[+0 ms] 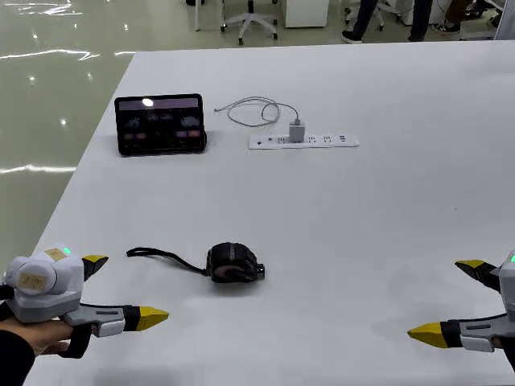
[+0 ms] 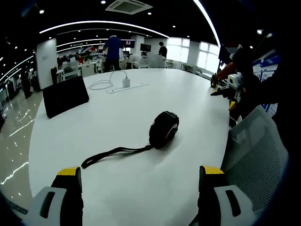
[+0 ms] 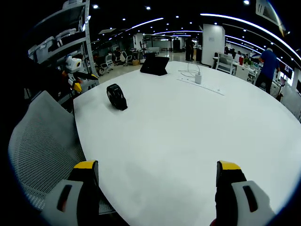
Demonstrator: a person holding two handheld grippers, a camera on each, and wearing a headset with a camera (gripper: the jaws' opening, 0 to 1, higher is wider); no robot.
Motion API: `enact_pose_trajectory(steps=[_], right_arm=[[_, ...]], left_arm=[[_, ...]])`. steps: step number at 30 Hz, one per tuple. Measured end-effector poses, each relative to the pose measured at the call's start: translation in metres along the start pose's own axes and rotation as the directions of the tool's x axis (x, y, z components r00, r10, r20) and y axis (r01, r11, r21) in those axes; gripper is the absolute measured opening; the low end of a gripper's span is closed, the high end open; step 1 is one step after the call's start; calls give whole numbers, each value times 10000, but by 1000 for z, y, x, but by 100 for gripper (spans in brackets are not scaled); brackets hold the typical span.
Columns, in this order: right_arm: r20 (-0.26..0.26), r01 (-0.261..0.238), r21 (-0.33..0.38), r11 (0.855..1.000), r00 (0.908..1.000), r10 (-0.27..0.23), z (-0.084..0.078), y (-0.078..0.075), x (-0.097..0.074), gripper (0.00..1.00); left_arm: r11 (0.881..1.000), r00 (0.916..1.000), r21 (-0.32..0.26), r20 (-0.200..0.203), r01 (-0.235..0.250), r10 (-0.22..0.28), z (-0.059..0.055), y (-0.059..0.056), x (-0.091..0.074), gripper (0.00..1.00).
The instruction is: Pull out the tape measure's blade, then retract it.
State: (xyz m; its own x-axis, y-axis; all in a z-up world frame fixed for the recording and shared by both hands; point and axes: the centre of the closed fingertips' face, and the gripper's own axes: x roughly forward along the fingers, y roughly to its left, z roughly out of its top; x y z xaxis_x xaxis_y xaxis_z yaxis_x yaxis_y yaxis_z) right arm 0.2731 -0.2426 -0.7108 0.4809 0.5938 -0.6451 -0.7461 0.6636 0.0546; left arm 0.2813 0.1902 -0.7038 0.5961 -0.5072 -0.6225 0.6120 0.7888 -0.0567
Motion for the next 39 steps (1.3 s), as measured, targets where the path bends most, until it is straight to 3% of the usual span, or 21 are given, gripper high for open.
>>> enact_pose_trajectory(steps=[2,7,9,14,16,17,18,21,32,39], right_arm=[[15,11,-45,10000,10000,-11,1,-1,3,100],[107,-20,-100,9999,9999,21,9,-5,13,100],[206,-29,-138,9999,9998,31,14,-6,15,100],[290,-184,-211,9996,9994,190,24,-7,22,100],[1064,302,-1096,9935,9941,-185,41,-15,23,100],[1175,198,-986,9949,9930,-81,44,-12,24,100],[1165,17,-640,9979,9932,58,45,-10,24,100],[1253,153,-939,9955,9921,-34,48,-13,26,100],[908,-20,-716,9974,9958,85,41,-18,34,100],[1066,-250,-1019,9945,9937,359,53,-15,43,100]], left_arm=[[9991,9999,417,-106,71,-66,2,0,4,100],[9963,9980,687,-393,524,-498,9,-2,18,99],[9937,9990,1064,-309,356,-325,15,2,22,99],[9902,9969,1173,-317,756,-724,27,-5,33,98],[9878,9962,1306,-316,850,-815,30,-9,38,98],[9860,9959,1419,-346,874,-833,31,-9,40,98],[9824,9945,1582,-473,995,-932,31,-11,43,98],[9763,9913,1763,-627,1251,-1157,33,-16,48,98],[9468,9738,2421,-1336,2120,-1839,39,-29,65,89],[9212,9611,2891,-1684,2604,-2189,49,-33,75,85]])
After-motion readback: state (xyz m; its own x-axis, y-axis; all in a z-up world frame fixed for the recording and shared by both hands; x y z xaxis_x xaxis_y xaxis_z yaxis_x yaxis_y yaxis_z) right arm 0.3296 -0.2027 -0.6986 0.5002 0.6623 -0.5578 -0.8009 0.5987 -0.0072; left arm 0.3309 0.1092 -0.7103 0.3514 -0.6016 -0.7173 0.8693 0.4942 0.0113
